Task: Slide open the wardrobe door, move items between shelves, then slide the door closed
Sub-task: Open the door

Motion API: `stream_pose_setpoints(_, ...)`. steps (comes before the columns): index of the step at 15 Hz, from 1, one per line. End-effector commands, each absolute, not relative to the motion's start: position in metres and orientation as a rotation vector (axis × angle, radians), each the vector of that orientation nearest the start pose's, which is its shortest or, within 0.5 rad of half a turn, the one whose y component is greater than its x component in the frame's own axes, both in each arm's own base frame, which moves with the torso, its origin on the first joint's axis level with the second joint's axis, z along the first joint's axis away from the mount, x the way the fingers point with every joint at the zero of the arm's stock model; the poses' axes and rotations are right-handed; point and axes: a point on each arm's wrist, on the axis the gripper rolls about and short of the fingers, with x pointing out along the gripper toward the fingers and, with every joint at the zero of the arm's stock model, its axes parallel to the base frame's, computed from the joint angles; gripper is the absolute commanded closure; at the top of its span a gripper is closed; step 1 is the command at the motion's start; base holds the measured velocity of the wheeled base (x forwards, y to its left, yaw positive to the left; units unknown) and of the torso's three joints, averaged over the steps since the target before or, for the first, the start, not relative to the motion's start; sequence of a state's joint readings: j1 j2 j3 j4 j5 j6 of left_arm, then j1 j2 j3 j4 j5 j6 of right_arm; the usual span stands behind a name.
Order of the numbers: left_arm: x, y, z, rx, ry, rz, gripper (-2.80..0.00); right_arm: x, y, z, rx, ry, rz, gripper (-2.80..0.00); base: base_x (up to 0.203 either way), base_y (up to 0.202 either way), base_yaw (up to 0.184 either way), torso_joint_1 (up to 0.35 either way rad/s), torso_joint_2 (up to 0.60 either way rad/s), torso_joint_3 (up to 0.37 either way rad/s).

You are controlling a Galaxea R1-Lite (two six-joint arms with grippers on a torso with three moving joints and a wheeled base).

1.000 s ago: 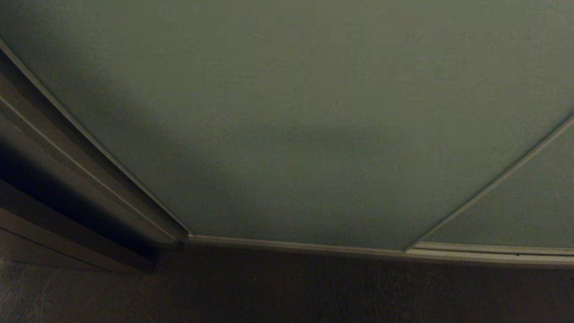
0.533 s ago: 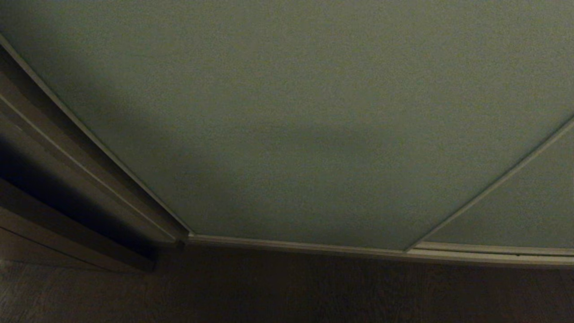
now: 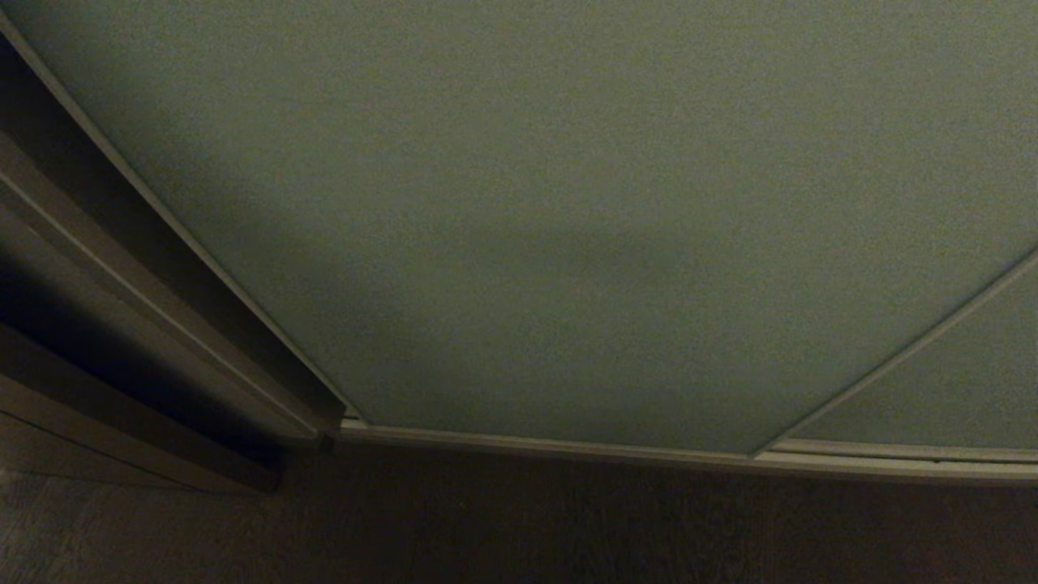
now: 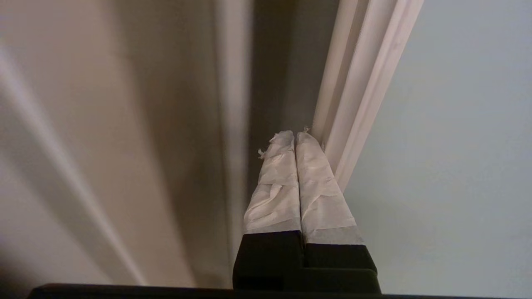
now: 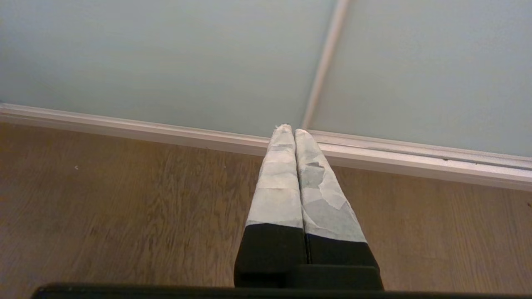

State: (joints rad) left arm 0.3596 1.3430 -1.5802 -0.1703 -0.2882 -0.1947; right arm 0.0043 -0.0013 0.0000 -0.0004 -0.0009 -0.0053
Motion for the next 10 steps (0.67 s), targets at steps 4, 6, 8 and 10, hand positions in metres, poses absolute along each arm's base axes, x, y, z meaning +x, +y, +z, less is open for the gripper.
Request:
stream_pose_setpoints(4,0.158,0.051,0.448,-0.058,-0.398,0.022,0.0,-0.023,0.0,0.075,-0.006,0.0,0.005,0.0,0.0,0.0,0.0,0.0,0.0,0.0)
stream_pose_setpoints(6,0.161,0.052,0.447,-0.059,-0.392,0.027,0.0,-0.023,0.0,0.075,-0.006,0.0,0.004,0.0,0.0,0.0,0.0,0.0,0.0,0.0)
stream_pose_setpoints(8,0.164,0.053,0.445,-0.061,-0.379,0.022,0.0,-0.023,0.0,0.075,-0.006,0.001,0.005,0.0,0.0,0.0,0.0,0.0,0.0,0.0)
stream_pose_setpoints(10,0.17,0.051,0.439,-0.071,-0.33,-0.003,0.0,-0.023,0.0,0.075,-0.006,0.001,0.005,0.0,0.0,0.0,0.0,0.0,0.0,0.0)
